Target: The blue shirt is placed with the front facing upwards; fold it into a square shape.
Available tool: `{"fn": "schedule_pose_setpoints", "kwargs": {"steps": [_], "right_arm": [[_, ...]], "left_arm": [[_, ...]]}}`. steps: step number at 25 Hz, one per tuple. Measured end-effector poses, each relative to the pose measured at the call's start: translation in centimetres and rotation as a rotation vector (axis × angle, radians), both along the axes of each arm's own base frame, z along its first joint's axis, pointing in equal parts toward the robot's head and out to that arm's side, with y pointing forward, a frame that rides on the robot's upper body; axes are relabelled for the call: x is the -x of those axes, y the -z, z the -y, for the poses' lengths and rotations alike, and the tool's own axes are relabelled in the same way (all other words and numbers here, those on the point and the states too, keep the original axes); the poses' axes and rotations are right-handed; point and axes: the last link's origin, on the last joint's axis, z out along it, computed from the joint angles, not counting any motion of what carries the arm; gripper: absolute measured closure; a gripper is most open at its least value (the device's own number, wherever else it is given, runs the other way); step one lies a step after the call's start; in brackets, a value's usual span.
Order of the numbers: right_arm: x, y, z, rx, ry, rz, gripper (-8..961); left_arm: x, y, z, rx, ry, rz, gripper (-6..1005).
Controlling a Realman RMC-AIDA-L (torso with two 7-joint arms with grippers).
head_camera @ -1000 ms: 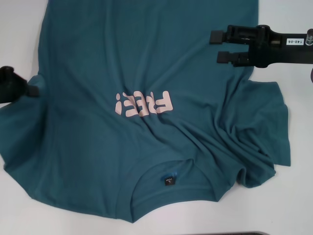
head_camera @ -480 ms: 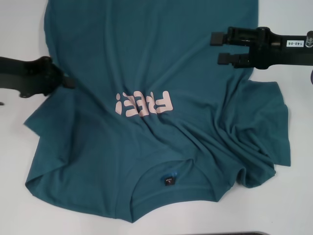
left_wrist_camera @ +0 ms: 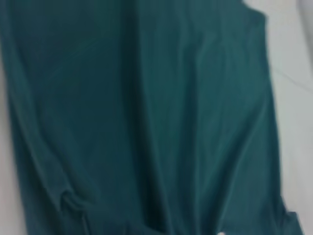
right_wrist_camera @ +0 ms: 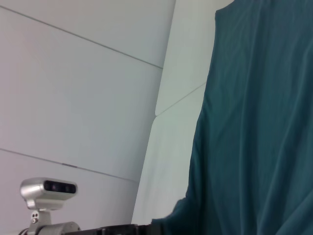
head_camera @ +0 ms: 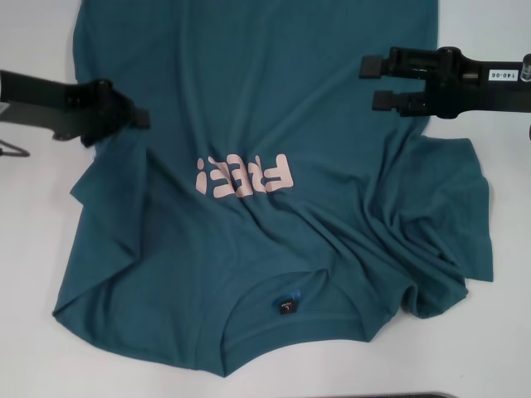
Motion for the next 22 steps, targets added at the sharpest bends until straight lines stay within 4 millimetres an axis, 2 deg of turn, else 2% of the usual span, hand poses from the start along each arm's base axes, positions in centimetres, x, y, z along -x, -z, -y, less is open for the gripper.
{"fn": "schedule_pose_setpoints", "kwargs": {"steps": [3, 8, 14, 19, 21, 22], "right_arm": [[0.0, 0.0, 0.0, 0.0, 0.001, 0.0, 46], [-0.1, 0.0, -0.1, -0.003, 0.006, 0.002, 47], [-0.1, -0.1, -0.2, -0.007, 0.013, 0.005, 47], [-0.2, -0.1, -0.2, -0.009, 0.014, 0.007, 47], [-0.2, -0.2, -0.2, -0.01, 0.014, 0.008, 47], [-0.2, -0.2, -0.2, -0.01, 0.014, 0.009, 47]], "left_arm": [[-0.7, 0.2, 0.2, 0.007, 0.053, 0.021, 870], [-1.3, 0.6, 0.3, 0.048, 0.092, 0.014, 640], [-0.8, 0.8, 0.5, 0.08, 0.049, -0.046, 510], [-1.1, 0.3, 1.0, 0.08, 0.096, 0.026, 401], [-0.6, -0.3, 1.3, 0.061, 0.088, 0.046, 215], [0.0, -0.7, 1.3, 0.049, 0.071, 0.041, 216]]}}
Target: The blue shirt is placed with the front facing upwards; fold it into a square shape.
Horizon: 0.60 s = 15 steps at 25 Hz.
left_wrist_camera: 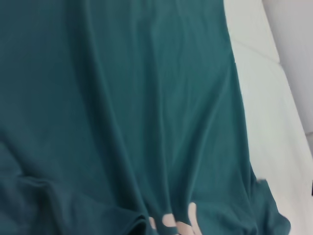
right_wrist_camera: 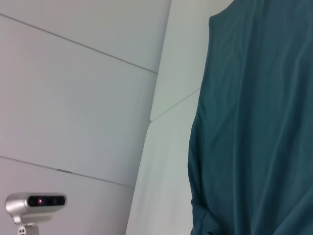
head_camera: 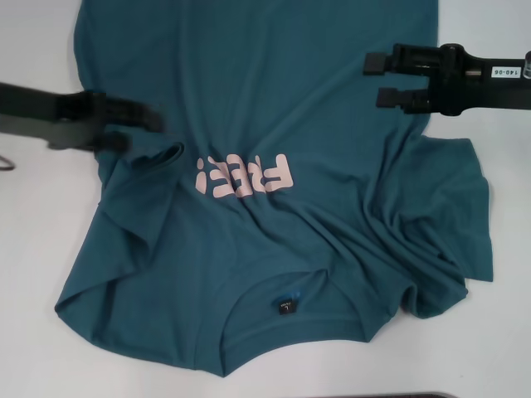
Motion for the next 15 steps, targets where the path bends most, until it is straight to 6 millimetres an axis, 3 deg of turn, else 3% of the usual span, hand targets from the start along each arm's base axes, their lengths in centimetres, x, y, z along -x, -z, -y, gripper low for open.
{"fn": "schedule_pose_setpoints", "kwargs": {"steps": [4, 7, 15], "right_arm": [[-0.1, -0.2, 0.0, -0.001, 0.002, 0.004, 47], [-0.1, -0.2, -0.1, -0.002, 0.004, 0.005, 48], [-0.3, -0.1, 0.0, 0.003, 0.014, 0.003, 48]], "left_arm": [[2.5, -1.3, 0.5, -0.035, -0.092, -0.024, 218], [3.4, -1.1, 0.7, -0.064, -0.142, -0.018, 219], [4.3, 2.6, 0.0, -0.065, -0.258, 0.017, 221]]}}
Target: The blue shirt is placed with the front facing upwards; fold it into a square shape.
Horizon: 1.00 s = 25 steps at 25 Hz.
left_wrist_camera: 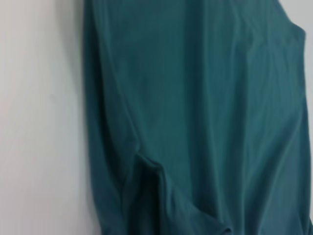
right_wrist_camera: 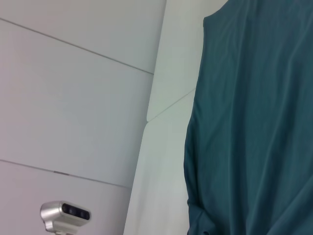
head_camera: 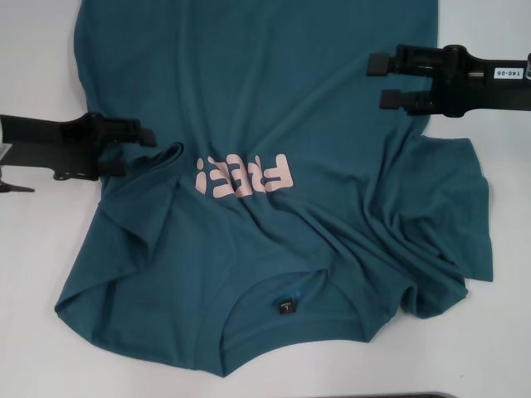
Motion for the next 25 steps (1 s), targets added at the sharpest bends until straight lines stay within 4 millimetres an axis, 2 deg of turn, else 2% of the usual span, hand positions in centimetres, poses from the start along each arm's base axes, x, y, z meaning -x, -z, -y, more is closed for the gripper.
{"fn": "schedule_pose_setpoints", "kwargs": {"steps": [12, 19, 23, 25], "right_arm": [[-0.1, -0.1, 0.2, 0.003, 0.001, -0.001, 48], [-0.2, -0.1, 0.2, 0.004, 0.004, -0.002, 49], [-0.2, -0.1, 0.3, 0.003, 0.004, -0.006, 49], [-0.2, -0.1, 0.3, 0.002, 0.005, -0.008, 49]], "left_arm": [[0.5, 1.0, -1.3, -0.04, -0.05, -0.021, 220], [-1.4, 1.9, -2.1, -0.027, 0.014, 0.024, 220], [-3.5, 0.9, -2.3, -0.086, 0.126, 0.169, 220], [-3.2, 0.2, -2.2, -0.11, 0.128, 0.191, 220]]}}
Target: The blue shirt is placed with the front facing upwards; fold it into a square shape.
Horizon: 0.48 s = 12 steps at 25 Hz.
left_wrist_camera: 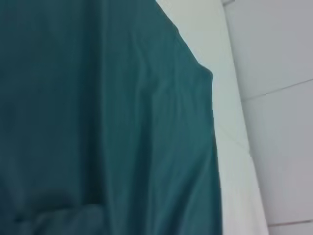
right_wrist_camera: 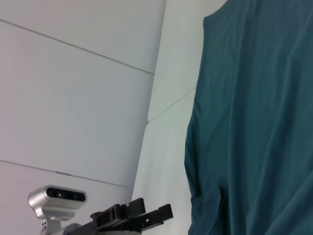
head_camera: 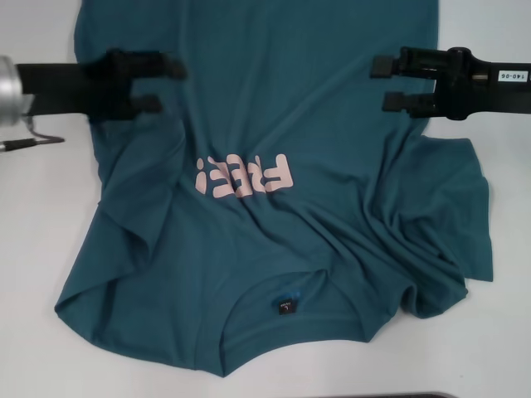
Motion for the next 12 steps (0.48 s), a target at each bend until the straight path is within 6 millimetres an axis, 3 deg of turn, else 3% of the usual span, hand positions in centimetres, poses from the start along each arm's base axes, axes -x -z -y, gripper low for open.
{"fn": "schedule_pose_setpoints", "kwargs": {"steps": [4, 12], "right_arm": [[-0.1, 0.0, 0.0, -0.004, 0.004, 0.002, 49], [0.1, -0.1, -0.2, -0.005, 0.0, 0.005, 50]], "left_arm": [[1.6, -1.2, 0.9, 0.015, -0.023, -0.025, 221], [3.6, -3.1, 3.3, 0.09, 0.097, -0.124, 221]]}}
